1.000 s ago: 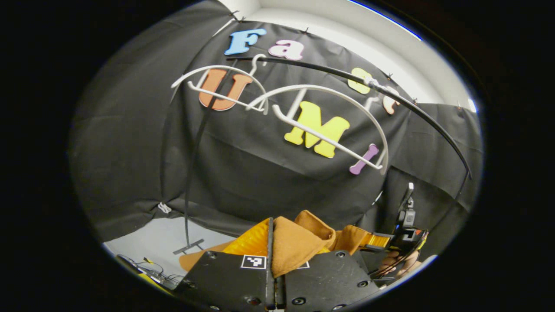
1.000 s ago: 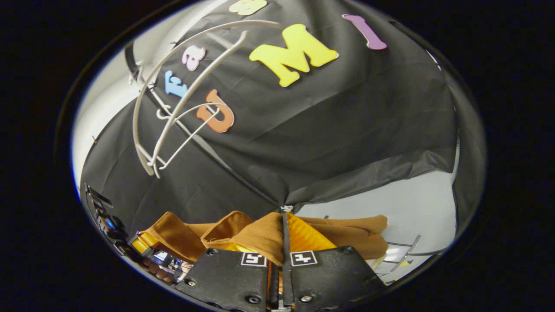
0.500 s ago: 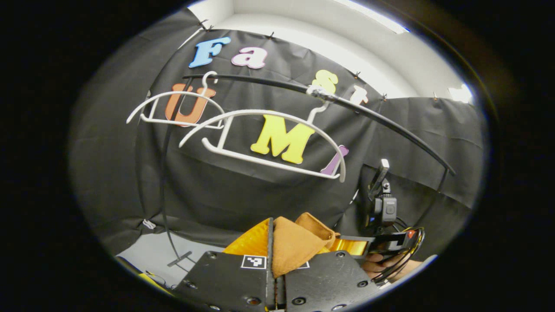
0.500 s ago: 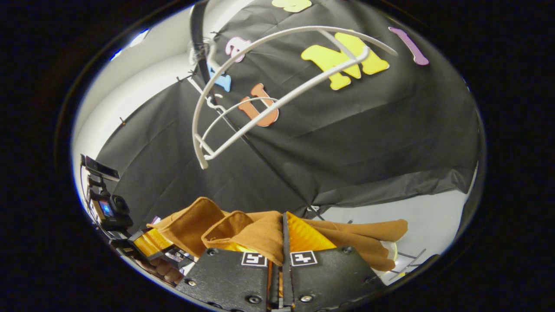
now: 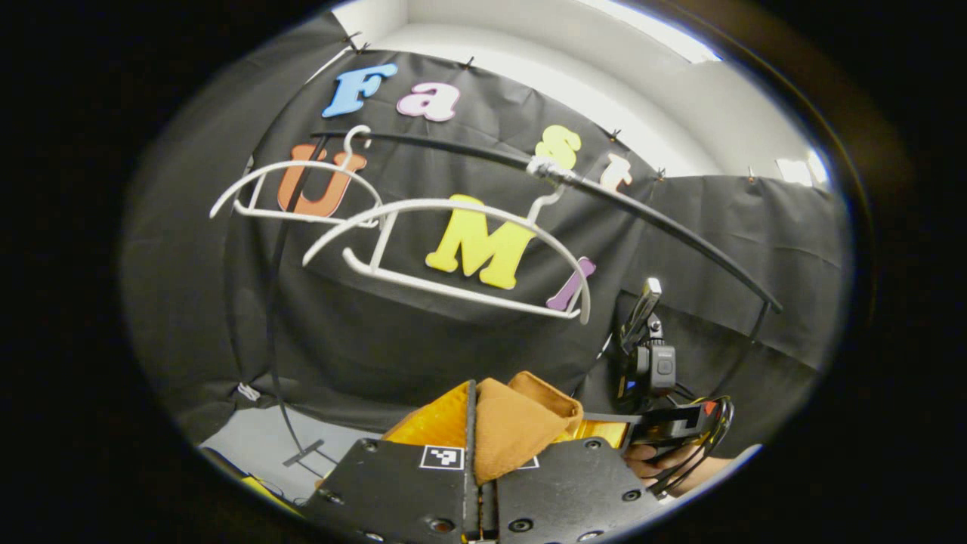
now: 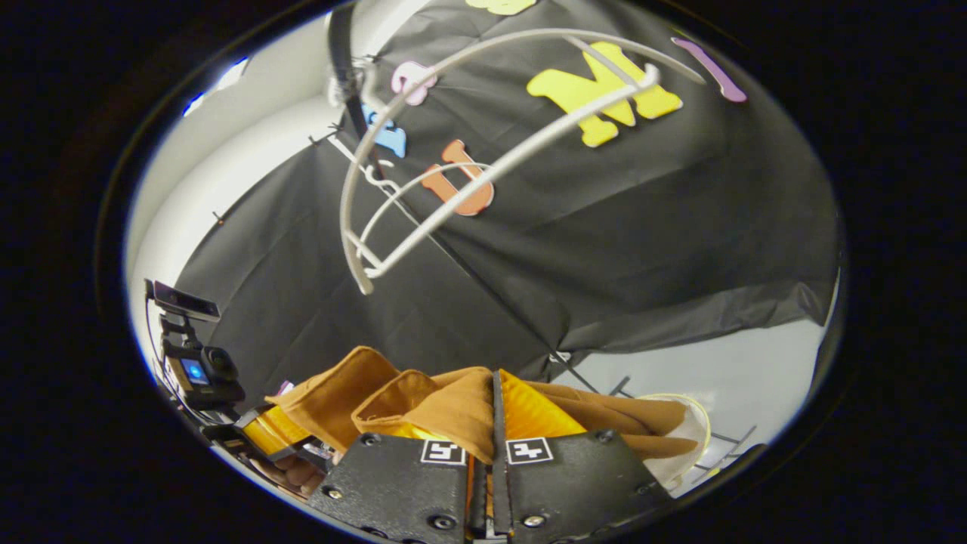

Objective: Grasp the clothes on the hanger with both hands and then place them into the laundry hamper below.

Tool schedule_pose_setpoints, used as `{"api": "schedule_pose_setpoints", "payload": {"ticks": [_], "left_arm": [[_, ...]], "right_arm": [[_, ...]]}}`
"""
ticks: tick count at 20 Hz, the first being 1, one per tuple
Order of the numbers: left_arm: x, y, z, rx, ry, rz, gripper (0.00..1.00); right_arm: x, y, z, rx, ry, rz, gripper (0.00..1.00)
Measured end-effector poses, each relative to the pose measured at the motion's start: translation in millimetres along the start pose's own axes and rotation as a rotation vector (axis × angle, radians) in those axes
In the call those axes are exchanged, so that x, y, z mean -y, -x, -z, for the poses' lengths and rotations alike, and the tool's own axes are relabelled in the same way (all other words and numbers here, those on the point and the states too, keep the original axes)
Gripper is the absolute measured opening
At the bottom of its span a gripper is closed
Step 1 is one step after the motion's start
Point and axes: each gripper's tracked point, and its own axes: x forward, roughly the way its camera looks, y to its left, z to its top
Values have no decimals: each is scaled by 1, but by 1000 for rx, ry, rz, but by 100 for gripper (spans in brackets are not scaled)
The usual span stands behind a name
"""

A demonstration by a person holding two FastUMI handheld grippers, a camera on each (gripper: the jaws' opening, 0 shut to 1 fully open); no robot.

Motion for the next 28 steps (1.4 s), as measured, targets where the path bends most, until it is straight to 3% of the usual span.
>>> {"api": "schedule_pose_setpoints", "payload": {"ticks": [7,13,17,20,21,22,23,24,26,28], "left_arm": [[-35,-27,76,-169,68,-33,6],[-57,-53,132,-297,48,-55,6],[-83,-66,182,-431,-26,-145,7],[-97,-61,217,-554,-88,-204,7],[-102,-53,230,-609,-103,-220,8],[-110,-50,244,-654,-108,-242,9],[-117,-41,255,-715,-108,-262,14],[-120,-32,265,-758,-92,-276,29],[-125,-30,280,-802,-62,-299,57],[-127,-25,271,-807,-59,-329,86]], "right_arm": [[68,-32,56,-124,-66,144,8],[129,-47,86,-178,-94,301,9],[181,-54,113,-272,-71,472,9],[195,-44,136,-360,-24,571,8],[195,-39,139,-387,-16,581,11],[198,-35,140,-401,-7,592,19],[202,-33,137,-406,4,609,25],[210,-30,134,-412,21,636,36],[218,-22,135,-422,62,694,48],[221,-12,131,-412,97,718,52]]}}
